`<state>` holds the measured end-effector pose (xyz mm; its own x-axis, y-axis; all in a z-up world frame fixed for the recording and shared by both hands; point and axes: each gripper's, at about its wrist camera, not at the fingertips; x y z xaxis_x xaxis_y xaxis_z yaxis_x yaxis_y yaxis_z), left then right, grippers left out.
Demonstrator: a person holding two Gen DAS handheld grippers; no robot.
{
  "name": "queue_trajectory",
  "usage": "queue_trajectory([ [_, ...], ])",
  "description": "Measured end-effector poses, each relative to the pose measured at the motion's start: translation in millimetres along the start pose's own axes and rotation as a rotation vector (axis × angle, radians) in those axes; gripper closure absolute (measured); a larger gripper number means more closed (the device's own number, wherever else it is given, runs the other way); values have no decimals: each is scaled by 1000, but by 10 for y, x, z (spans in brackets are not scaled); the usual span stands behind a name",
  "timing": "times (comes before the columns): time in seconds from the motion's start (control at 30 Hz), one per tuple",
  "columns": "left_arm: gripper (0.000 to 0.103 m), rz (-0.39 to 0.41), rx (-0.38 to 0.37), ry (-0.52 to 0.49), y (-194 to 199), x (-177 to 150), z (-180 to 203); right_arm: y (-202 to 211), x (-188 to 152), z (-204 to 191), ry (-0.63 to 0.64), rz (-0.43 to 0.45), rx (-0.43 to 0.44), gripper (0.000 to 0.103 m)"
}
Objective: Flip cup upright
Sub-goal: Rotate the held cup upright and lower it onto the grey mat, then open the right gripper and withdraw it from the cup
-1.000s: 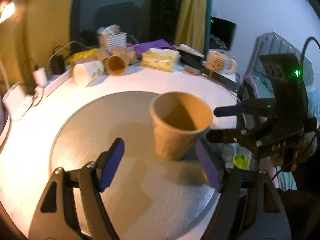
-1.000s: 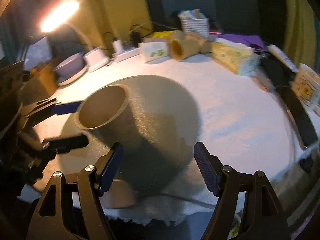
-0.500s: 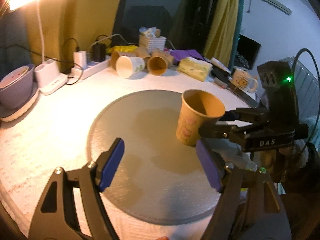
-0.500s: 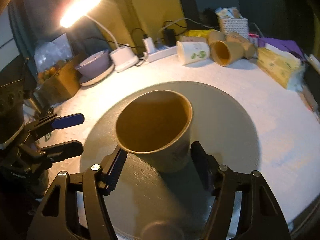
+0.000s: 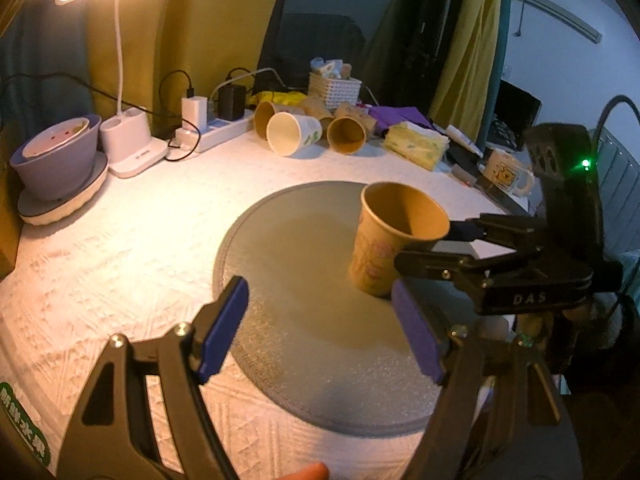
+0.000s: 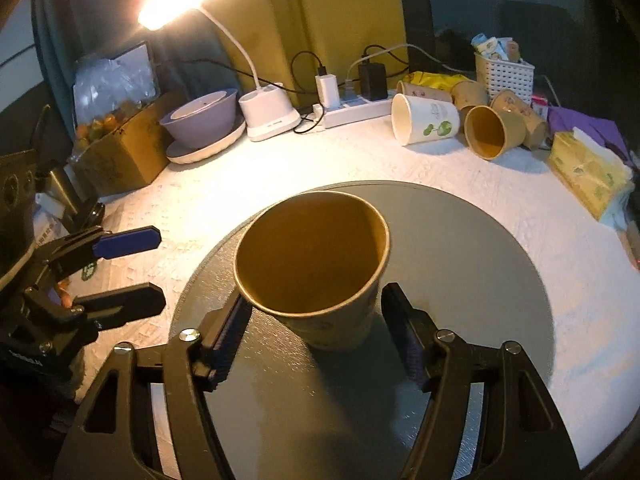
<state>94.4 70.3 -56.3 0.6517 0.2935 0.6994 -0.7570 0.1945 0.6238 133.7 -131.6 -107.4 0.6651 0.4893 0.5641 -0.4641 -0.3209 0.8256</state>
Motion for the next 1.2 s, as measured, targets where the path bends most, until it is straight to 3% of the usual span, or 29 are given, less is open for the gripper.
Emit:
queue_trajectory([
  [0.13, 19, 7, -10, -5, 23, -3, 117, 104, -40, -22, 4, -2, -42, 30],
  [0.67, 19, 79, -21, 7, 360, -118, 649, 843, -311, -98, -19, 78, -130, 29],
  [1.2, 19, 213, -29, -13, 938, -130, 1035, 1639, -346, -213, -1, 216, -220, 29],
])
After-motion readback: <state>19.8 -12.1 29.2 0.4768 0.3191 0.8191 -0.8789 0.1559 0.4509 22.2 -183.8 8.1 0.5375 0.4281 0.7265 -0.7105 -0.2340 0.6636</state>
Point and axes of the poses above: each gripper's, at about its wrist camera, not at the fingertips, and y roughly against the way its jaws point, z to its right, x to its top, and after that the axes turned 12 degrees about y, right-handed
